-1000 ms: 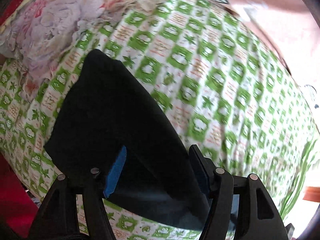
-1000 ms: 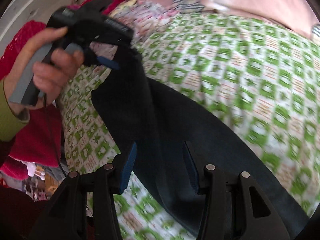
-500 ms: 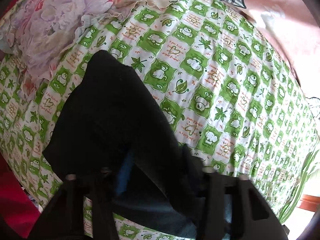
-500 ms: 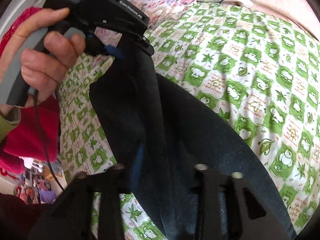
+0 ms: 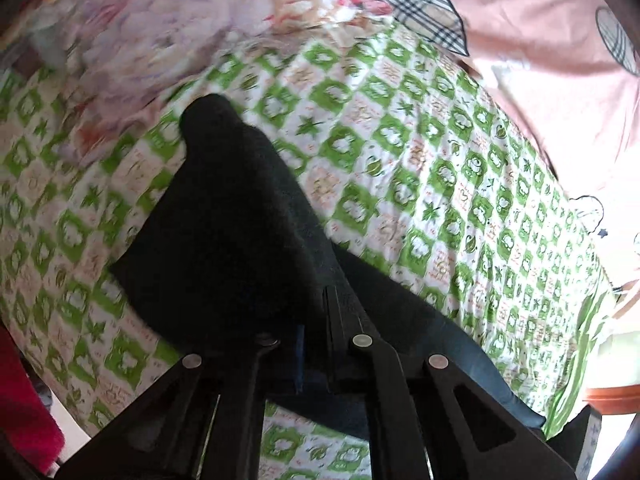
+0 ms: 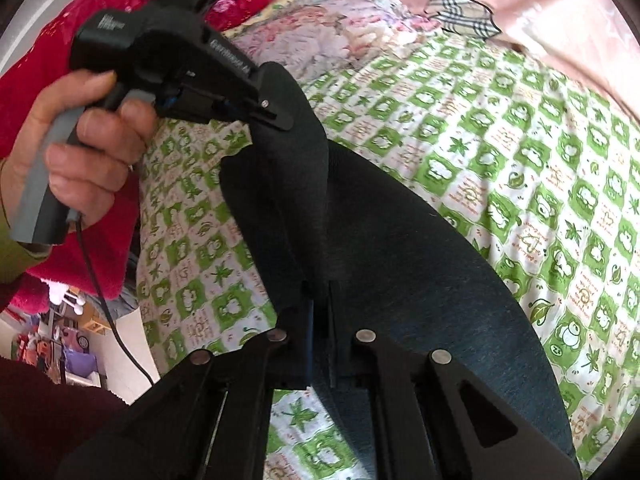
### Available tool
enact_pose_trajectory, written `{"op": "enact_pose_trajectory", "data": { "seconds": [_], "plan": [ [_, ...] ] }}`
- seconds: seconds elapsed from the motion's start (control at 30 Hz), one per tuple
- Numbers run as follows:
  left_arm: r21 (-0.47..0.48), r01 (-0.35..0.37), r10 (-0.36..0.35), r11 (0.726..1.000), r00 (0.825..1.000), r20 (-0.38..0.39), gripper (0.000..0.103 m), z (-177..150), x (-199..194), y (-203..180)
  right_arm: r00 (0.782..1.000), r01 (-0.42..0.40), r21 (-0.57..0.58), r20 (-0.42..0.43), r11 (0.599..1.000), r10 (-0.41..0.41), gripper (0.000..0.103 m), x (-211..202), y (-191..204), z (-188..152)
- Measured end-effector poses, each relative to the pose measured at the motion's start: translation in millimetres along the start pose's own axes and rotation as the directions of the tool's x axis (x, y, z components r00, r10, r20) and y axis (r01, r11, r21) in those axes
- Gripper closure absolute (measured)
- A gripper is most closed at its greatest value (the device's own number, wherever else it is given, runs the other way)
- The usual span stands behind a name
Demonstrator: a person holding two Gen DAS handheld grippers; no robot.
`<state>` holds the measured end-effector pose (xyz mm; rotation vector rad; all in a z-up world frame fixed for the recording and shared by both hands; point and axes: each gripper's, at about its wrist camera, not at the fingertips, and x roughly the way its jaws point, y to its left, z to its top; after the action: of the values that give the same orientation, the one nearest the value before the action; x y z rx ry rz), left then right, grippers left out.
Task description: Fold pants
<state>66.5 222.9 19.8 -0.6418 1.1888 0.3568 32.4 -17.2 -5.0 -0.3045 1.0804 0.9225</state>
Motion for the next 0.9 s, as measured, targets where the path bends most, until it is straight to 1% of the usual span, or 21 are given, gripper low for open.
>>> {"op": "enact_pose_trajectory", "data": {
  "seconds": [0.07, 0.2, 0.33, 0.4, 0.6, 0.8, 0.9],
  "plan": [
    [-0.035, 0.020, -0.020, 0.999, 1.000, 0.000, 0.098, -9.5, -3.2, 17.4, 1.000, 0.008, -0.024, -0.008, 1.000, -0.008, 0.097, 1.5, 7.4, -0.6],
    [-0.076, 0.056, -0.055, 0.996, 0.998, 0.019, 0.098, -24.0, -5.1, 43.3, 0.999, 0.017, -0.067, -0.039, 0.998, -0.020, 0.097, 10.0, 19.9, -2.2],
    [-0.113, 0.100, -0.095, 0.989, 0.994, 0.046, 0.098, -35.6, 2.4, 66.5, 0.997, 0.024, -0.101, -0.076, 0.995, -0.032, 0.097, 20.9, 26.3, -5.3],
    [-0.133, 0.135, -0.127, 0.982, 0.990, 0.062, 0.098, -42.3, 6.9, 77.9, 0.995, 0.032, -0.114, -0.093, 0.993, -0.043, 0.097, 25.9, 27.9, -7.5],
    [-0.138, 0.188, -0.177, 0.972, 0.980, 0.087, 0.098, -51.8, 19.9, 92.2, 0.991, 0.039, -0.107, -0.126, 0.993, -0.052, 0.097, 36.2, 26.1, -10.5],
    [-0.149, 0.212, -0.203, 0.966, 0.976, 0.074, 0.097, -56.4, 29.2, 99.8, 0.987, 0.039, -0.103, -0.149, 0.994, -0.054, 0.097, 42.4, 25.9, -11.5],
    [-0.153, 0.211, -0.204, 0.965, 0.977, 0.062, 0.096, -59.8, 34.0, 103.5, 0.986, 0.036, -0.099, -0.159, 0.994, -0.051, 0.097, 44.7, 25.3, -11.7]
  ]
}}
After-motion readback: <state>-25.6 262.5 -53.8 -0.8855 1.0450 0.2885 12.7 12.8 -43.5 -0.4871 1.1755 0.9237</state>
